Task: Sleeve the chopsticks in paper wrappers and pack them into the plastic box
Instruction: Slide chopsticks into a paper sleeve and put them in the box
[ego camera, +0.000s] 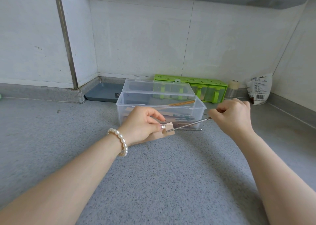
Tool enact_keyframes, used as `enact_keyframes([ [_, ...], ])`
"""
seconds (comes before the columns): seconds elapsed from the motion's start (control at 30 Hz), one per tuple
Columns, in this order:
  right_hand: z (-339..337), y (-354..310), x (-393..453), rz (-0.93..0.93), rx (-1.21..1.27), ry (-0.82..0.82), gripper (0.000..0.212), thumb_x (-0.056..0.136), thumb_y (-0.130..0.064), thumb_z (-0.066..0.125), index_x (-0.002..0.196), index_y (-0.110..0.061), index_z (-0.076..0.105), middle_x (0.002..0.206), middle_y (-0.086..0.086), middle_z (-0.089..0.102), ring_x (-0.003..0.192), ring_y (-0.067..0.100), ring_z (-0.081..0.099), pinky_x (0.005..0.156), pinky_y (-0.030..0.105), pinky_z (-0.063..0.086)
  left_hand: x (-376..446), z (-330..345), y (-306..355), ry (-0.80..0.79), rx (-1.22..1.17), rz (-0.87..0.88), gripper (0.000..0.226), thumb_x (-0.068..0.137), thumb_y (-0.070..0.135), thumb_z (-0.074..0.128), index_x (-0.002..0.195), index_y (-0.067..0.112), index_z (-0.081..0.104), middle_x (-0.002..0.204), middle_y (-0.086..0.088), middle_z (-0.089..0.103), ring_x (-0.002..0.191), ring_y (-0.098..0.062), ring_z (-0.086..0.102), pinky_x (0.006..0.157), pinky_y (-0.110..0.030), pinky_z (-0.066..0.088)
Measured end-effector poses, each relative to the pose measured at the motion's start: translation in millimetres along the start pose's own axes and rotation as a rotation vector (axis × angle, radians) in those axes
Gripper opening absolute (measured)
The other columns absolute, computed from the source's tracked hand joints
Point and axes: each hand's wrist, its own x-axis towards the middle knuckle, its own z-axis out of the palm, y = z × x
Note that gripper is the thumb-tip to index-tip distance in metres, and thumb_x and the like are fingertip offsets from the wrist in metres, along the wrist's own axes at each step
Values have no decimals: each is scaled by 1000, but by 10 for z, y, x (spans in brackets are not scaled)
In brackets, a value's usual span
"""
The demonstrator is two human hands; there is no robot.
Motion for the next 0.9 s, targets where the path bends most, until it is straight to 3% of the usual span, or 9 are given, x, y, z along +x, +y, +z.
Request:
enact_keyframes([
  [0.2, -20, -44, -6, 2, 9, -34, 37, 64, -22, 45, 39, -20, 18, 38, -1, 24, 50, 24, 31, 68, 29, 17, -8, 14, -1, 28, -3, 15, 17, 79, 11, 71, 84, 26, 64, 75, 9, 72, 82, -12, 68, 79, -27, 49],
  [0.33, -31, -62, 3, 65, -6, -95, 49, 73, -13, 56, 38, -19, 22, 37, -1, 24, 46, 21, 26, 70, 30, 22, -4, 53, -7, 17, 31, 23, 17, 79, 11, 71, 82, 26, 63, 69, 15, 69, 75, -5, 66, 74, -24, 50],
  [0.5, -31, -114, 9, 195, -2, -213, 41, 77, -17, 57, 43, -12, 35, 39, 1, 24, 47, 21, 22, 68, 29, 29, 13, 39, -29, 49, 7, 24, 13, 80, 12, 71, 83, 23, 64, 77, 12, 71, 72, 2, 65, 73, -16, 49],
  [0.67, -46, -170, -10, 91, -62, -209, 49, 78, -17, 58, 42, -16, 26, 39, -1, 23, 44, 18, 21, 71, 30, 25, 19, 79, -51, 51, 50, 16, 14, 79, 11, 72, 81, 23, 65, 77, 14, 70, 78, -3, 66, 76, -19, 48],
  [0.77, -20, -210, -42, 35, -32, -210, 50, 84, -21, 55, 45, -17, 25, 41, 0, 23, 46, 20, 21, 66, 29, 28, 18, 85, -49, 57, 24, 10, 13, 78, 12, 72, 80, 22, 65, 77, 12, 70, 75, 0, 65, 74, -20, 49],
  [0.9, 21, -329, -92, -48, 136, -280, 47, 94, -30, 49, 53, -9, 44, 46, 8, 40, 49, 23, 34, 50, 28, 24, 12, 87, -40, 81, 22, 18, 12, 79, 12, 72, 79, 22, 65, 76, 15, 69, 73, 3, 64, 70, -14, 47],
])
